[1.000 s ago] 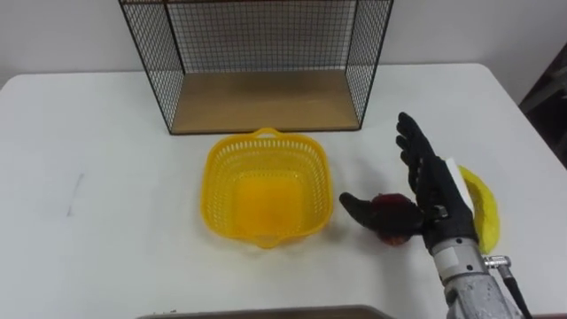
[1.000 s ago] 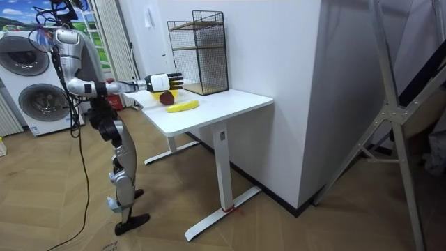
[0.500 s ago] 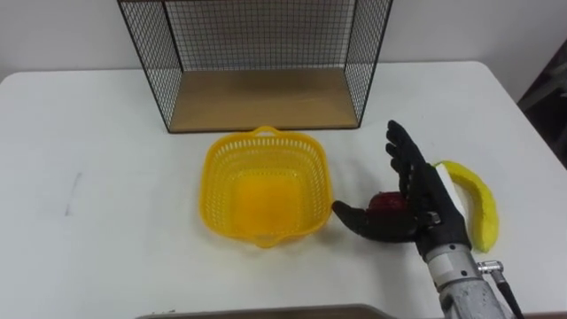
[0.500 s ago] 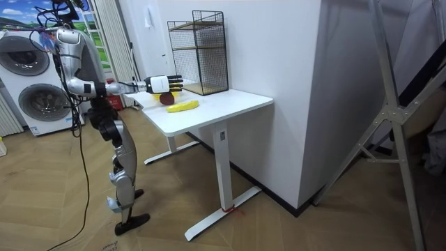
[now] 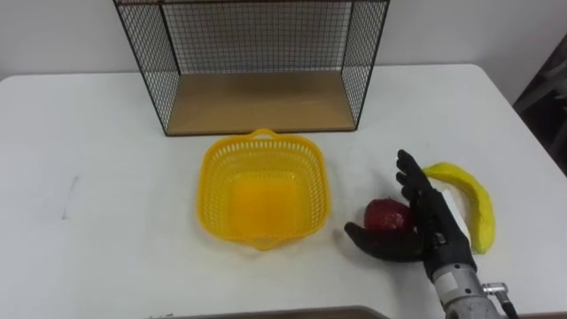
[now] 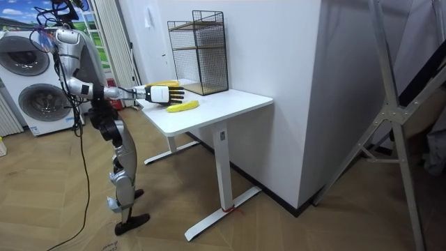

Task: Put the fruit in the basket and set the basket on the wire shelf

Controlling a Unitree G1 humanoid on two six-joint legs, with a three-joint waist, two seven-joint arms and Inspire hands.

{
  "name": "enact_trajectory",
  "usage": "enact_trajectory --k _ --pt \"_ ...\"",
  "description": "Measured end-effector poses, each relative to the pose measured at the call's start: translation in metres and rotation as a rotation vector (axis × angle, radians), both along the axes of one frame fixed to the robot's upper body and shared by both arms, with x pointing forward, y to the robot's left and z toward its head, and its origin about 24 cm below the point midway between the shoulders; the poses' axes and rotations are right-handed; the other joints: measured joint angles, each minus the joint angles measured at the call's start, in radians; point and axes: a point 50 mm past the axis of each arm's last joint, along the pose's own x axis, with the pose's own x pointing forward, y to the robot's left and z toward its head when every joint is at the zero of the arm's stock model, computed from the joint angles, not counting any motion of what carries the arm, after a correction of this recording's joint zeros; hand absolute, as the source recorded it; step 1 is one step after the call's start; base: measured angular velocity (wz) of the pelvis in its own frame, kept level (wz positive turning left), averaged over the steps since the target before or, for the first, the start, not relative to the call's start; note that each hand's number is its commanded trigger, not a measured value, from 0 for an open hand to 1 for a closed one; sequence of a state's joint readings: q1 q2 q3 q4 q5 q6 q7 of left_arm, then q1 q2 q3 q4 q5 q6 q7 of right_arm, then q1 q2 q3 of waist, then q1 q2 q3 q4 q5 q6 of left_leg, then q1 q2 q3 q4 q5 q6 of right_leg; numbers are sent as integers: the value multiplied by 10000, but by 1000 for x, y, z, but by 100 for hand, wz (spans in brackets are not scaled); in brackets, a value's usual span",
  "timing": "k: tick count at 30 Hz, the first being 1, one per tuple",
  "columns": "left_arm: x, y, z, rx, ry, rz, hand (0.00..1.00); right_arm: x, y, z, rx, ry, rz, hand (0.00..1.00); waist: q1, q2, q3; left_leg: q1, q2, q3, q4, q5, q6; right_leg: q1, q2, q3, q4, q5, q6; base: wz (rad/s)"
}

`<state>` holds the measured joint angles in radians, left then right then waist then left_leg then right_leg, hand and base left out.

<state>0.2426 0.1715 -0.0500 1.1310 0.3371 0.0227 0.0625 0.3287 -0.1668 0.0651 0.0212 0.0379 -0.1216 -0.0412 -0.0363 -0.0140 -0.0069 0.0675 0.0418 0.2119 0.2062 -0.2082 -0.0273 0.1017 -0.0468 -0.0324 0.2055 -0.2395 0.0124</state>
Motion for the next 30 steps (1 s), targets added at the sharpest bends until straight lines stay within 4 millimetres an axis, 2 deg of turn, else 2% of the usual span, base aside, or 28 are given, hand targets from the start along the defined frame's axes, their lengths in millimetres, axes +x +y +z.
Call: enact_trajectory --k 13,14,15,16,24,30 --pt "0 0 0 -60 -5 65 0 -2 1 -2 -449 14 192 0 16 -69 22 -16 -1 -4 18 -2 2 2 -7 -1 -27 4 3 0" --pt "0 0 0 -62 -4 76 0 -2 1 -2 -580 27 238 7 8 -77 26 -15 -1 -3 38 -2 2 14 -8 0 -36 4 3 0" --pt "-1 0 0 -61 5 79 0 -3 1 -3 -710 54 283 94 7 -87 24 -13 -1 -4 67 -3 2 31 -11 -1 -42 4 3 0" --pt "-1 0 0 -63 8 80 0 -3 1 -3 -768 70 304 100 7 -91 22 -12 -1 -3 76 -3 2 37 -11 0 -43 4 3 0" --pt "0 0 1 -86 -129 235 0 2 -5 -6 -1719 35 41 100 -9 -127 30 -20 0 -7 162 -14 20 64 -22 -8 -139 16 15 0" --pt "1 0 2 -5 -289 231 0 9 -9 -9 -2221 -46 -360 100 -63 -221 4 -44 -1 -11 163 -26 35 66 -20 -12 -177 36 26 0"
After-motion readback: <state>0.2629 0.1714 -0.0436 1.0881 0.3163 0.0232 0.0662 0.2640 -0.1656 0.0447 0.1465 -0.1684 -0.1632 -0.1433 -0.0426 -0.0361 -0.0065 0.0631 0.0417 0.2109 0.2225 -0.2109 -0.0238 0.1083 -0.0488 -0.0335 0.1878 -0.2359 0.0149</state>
